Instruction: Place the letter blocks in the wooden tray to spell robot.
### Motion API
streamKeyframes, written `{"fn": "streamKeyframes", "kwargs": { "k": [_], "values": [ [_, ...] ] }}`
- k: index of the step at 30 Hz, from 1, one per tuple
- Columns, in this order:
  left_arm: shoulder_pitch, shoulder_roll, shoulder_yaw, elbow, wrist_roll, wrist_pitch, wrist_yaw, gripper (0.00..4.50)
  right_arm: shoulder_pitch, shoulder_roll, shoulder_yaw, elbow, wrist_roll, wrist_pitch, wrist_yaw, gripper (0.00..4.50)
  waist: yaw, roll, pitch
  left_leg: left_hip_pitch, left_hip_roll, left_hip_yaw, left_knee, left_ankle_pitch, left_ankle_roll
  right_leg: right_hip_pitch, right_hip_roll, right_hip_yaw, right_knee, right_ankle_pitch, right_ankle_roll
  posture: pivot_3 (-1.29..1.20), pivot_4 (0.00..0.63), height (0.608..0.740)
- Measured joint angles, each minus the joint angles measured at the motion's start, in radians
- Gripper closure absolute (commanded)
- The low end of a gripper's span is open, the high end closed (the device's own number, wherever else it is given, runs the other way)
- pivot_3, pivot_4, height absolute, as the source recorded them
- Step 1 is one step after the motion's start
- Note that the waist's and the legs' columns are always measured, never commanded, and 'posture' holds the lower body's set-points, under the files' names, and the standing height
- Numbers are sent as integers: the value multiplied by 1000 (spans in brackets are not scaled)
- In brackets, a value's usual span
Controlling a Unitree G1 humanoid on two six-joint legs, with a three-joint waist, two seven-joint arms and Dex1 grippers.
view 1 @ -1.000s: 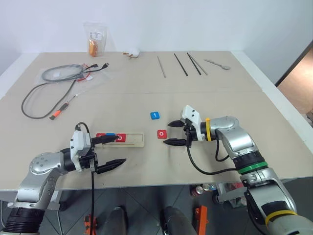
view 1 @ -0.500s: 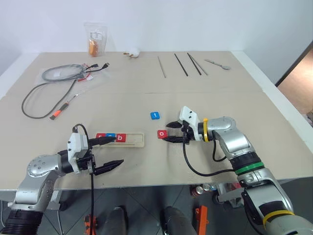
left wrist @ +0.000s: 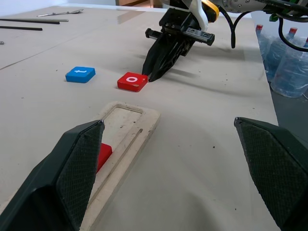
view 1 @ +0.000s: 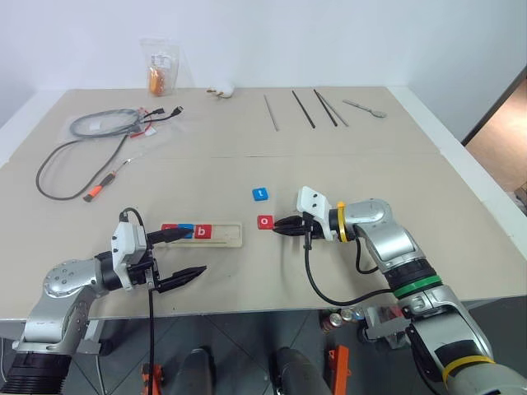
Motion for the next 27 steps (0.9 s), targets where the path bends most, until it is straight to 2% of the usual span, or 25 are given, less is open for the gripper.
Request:
{"fn": "streamKeyframes", "kwargs": {
  "k": [2,3,5,11,15,22,27],
  "values": [
    [0,0,0,0,0,0,0,0,-5,0,0,2,3,13,5,4075,0,0,0,0,0,0,0,0,0,0,0,0,0,0,0,0,150,740],
    [0,0,0,0,0,0,1,0,-7,-1,-1,4,8,18,7,3848,0,0,0,0,0,0,0,0,0,0,0,0,0,0,0,0,150,740],
    [0,1,0,0,0,1,1,0,-12,-8,-5,7,24,50,28,3291,1,0,0,0,0,0,0,0,0,0,0,0,0,0,0,0,150,740],
    [0,8,2,-1,0,2,2,0,-42,-40,-9,44,20,64,39,1259,1,0,0,0,0,0,0,0,0,0,0,1,0,0,0,0,150,740],
    [-1,8,2,-2,0,4,4,0,-49,-32,-11,58,22,70,40,1259,0,0,0,0,0,0,0,0,0,0,0,1,0,0,0,0,150,740],
    [-15,8,1,-7,0,18,15,0,-95,58,1,129,14,57,19,1259,0,0,0,0,0,0,0,0,0,0,1,1,0,0,0,0,150,740],
    [-15,8,1,-12,0,24,22,0,-131,82,3,174,0,40,14,1259,2,0,0,0,0,0,0,0,0,0,1,2,0,-1,1,0,150,740]
  ]
}}
